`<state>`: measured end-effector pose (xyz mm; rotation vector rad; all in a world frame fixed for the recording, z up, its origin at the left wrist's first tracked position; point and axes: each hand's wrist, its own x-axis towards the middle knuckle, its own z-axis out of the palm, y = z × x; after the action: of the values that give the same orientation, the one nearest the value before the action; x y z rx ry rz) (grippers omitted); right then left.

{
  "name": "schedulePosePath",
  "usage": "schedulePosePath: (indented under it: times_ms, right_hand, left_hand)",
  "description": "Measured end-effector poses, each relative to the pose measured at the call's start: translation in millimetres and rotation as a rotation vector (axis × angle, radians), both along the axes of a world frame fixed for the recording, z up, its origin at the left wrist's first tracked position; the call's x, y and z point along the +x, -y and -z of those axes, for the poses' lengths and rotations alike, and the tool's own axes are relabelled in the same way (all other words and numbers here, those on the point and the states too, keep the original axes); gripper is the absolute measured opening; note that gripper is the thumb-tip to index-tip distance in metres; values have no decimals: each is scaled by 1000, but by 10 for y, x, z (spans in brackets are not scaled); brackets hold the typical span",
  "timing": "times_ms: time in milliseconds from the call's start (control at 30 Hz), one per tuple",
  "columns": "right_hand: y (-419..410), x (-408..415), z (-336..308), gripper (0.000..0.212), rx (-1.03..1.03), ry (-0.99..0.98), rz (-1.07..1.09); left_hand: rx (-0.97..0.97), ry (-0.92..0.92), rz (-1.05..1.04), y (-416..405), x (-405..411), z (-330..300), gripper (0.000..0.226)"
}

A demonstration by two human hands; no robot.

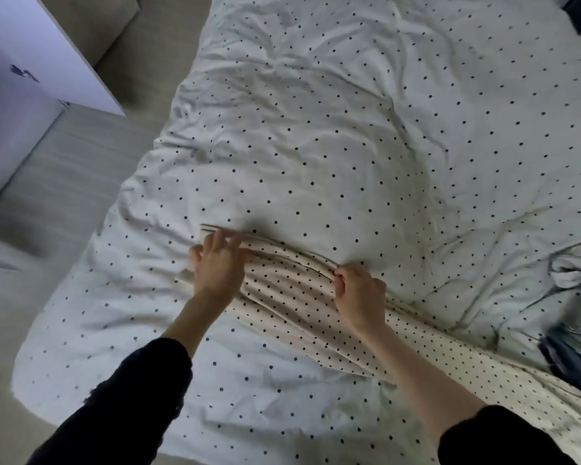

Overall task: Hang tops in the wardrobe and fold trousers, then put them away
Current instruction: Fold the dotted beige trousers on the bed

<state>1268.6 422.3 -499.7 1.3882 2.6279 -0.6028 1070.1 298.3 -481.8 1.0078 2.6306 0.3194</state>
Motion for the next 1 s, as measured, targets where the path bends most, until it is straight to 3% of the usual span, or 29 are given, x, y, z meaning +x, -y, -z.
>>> schedulePosePath:
  times_ms: [133,267,367,500,667,833,1000]
  right_hand:
    - [-63,206,137,23,-14,75,61]
    - [-182,349,197,21,-1,96,69]
    - [-250,391,149,16,74,-52,110]
    - [-302,460,45,9,185,-319,159]
    - [-376,839,201,34,-75,-20,135]
    - [-309,1520,424,52,-174,181,137]
    - [-419,2292,641,55,-222,326,118]
  left_hand:
    - [43,-62,317,-295,417,136,30]
    - [36,-141,456,-525,550,182,17]
    - [159,-251,405,-644,528,153,3]
    - [184,-309,307,-677,538,144,8]
    - [120,-286,231,-706,706,96,25]
    - [123,-331,486,-642,1325,131,41]
    - [-250,-157,591,-617,2182,443,60]
